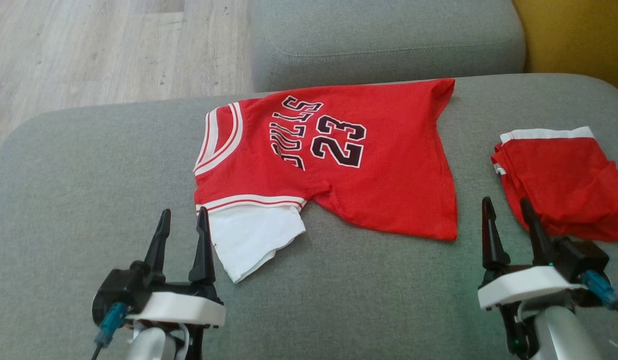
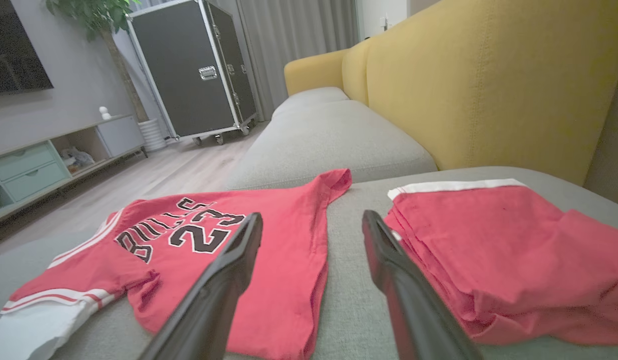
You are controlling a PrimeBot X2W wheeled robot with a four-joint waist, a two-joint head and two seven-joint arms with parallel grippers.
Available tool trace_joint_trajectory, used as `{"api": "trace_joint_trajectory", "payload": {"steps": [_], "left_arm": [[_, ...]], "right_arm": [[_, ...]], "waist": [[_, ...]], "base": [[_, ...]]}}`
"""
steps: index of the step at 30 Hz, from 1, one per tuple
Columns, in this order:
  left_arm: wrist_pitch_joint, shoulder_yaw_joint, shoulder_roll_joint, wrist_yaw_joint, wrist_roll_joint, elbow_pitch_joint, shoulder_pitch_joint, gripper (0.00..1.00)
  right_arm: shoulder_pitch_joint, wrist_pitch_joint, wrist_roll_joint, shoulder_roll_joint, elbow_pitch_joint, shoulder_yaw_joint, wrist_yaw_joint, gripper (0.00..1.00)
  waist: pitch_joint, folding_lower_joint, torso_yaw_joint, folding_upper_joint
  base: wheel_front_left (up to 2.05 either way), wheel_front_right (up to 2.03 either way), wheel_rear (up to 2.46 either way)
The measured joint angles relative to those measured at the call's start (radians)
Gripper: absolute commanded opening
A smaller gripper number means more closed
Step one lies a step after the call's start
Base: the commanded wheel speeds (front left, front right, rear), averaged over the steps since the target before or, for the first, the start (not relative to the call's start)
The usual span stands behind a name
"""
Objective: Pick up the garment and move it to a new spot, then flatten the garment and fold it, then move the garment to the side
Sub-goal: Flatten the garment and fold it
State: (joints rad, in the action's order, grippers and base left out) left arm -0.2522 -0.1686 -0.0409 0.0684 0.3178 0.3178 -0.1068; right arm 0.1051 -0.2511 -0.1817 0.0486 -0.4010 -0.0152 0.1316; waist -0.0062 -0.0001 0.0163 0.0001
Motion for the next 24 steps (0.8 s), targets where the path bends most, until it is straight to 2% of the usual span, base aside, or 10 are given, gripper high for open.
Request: {"api": "trace_joint_trajectory", "payload": {"steps": [4, 10, 24], "left_arm": [[0.000, -0.009, 0.000, -0.007, 0.000, 0.013, 0.000, 1.00], [0.008, -0.036, 0.000, -0.008, -0.001, 0.110, -0.003, 1.00], [0.208, -0.070, -0.008, -0.052, -0.004, 0.326, -0.104, 1.00]], "right_arm": [[0.008, 0.000, -0.014, 0.000, 0.030, 0.013, 0.000, 1.00], [0.008, 0.000, -0.016, 0.000, 0.038, 0.012, 0.000, 1.00], [0.028, 0.000, -0.022, 0.000, 0.049, 0.032, 0.000, 1.00]], "waist": [[0.001, 0.0000, -0.010, 0.0000], [0.010, 0.0000, -0.018, 0.0000], [0.077, 0.0001, -0.049, 0.0000]], "base": [[0.00, 0.00, 0.00], [0.00, 0.00, 0.00], [0.00, 0.00, 0.00]]}}
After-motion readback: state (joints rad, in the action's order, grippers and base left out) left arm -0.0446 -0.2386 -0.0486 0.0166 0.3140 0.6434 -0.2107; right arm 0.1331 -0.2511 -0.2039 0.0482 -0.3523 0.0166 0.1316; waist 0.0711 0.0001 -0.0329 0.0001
